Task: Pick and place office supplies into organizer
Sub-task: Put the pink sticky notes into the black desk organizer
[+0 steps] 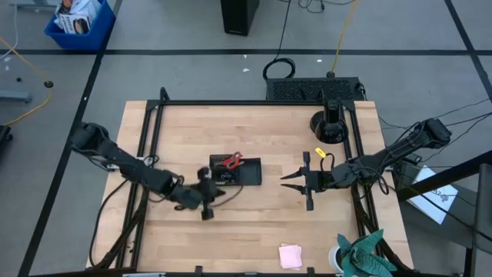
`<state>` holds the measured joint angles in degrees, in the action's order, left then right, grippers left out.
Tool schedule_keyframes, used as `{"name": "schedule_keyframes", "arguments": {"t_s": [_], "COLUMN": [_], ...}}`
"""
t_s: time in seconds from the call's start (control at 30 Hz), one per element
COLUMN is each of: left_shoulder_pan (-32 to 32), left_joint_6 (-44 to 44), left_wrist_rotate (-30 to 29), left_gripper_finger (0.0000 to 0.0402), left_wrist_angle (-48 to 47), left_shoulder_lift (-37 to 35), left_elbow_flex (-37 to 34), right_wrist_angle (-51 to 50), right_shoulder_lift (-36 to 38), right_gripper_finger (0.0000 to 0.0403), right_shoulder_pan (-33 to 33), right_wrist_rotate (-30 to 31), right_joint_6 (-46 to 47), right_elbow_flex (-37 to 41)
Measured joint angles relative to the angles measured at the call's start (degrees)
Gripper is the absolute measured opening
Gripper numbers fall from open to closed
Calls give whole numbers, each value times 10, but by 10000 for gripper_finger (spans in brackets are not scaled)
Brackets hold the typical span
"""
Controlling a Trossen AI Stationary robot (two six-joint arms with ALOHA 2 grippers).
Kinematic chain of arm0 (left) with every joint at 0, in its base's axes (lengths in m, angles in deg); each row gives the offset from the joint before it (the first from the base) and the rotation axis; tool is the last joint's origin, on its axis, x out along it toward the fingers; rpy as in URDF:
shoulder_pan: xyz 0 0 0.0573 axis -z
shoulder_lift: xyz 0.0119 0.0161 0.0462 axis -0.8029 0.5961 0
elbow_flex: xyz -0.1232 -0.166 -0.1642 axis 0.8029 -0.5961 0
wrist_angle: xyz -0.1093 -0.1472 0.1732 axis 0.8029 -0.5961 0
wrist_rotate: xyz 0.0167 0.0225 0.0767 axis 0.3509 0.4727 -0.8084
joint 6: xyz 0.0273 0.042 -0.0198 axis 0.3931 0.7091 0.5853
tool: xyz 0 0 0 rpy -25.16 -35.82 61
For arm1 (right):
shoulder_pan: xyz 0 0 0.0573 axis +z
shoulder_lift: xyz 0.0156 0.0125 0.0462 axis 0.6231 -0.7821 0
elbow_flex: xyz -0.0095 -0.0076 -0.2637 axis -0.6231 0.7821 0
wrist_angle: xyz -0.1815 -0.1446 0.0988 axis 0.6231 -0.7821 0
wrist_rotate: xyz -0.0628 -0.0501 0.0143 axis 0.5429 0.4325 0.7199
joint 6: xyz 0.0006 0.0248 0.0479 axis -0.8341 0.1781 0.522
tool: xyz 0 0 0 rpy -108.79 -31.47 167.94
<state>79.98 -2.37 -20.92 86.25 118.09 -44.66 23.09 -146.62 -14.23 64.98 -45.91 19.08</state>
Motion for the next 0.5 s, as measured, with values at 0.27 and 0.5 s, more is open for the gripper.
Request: {"name": "schedule_keyframes", "arguments": {"t_s": [0.27,0.5], "left_shoulder_pan": [108,154], "left_joint_6": [75,238], "left_wrist_rotate": [-94,-79], "left_gripper_finger": [4,2], "left_wrist_angle": [257,561], "left_shoulder_lift": [150,307], "left_elbow_flex": [0,0], "right_wrist_angle": [-2,-4], "right_shoulder_lift": [0,0], "right_gripper_finger": [73,73], "right_shoulder_pan": [0,0], "right_wrist_rotate": [0,-1], "right_joint_6": [0,-12], "right_elbow_flex": [0,0]}}
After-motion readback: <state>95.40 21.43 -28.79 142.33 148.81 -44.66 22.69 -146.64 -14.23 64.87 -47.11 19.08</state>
